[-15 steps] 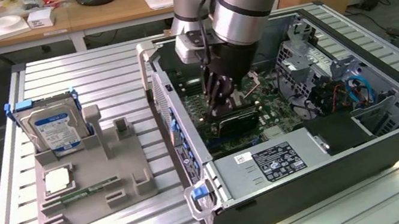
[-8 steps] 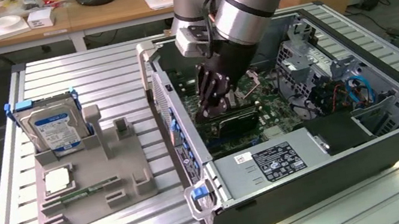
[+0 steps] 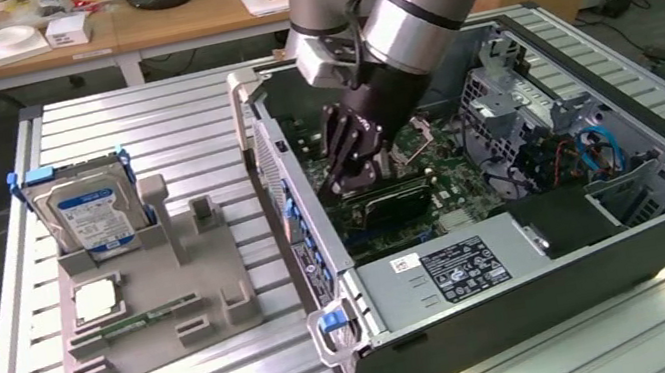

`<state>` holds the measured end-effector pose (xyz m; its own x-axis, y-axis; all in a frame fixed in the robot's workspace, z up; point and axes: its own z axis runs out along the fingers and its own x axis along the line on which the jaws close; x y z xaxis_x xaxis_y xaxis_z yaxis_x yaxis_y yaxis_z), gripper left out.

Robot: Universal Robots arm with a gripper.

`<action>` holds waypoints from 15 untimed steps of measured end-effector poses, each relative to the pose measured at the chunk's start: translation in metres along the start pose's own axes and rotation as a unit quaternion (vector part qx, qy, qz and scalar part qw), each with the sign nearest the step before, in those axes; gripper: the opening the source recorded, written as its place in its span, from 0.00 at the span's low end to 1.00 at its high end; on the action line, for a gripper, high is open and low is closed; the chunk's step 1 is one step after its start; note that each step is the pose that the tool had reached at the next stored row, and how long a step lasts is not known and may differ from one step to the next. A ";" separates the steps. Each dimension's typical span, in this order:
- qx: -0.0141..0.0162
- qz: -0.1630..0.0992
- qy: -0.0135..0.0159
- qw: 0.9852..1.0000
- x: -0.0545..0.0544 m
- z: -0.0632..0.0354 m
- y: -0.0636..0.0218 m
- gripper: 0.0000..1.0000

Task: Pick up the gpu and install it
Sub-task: 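Press down on the gpu until it lock into place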

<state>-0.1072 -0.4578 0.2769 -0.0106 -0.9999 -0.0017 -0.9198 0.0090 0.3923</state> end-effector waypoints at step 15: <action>-0.043 0.001 0.001 0.999 -0.003 -0.0045 -0.0106 0.10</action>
<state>-0.0957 -0.4551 0.2769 -0.0112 -0.9999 0.0006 -0.8830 0.0102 0.4693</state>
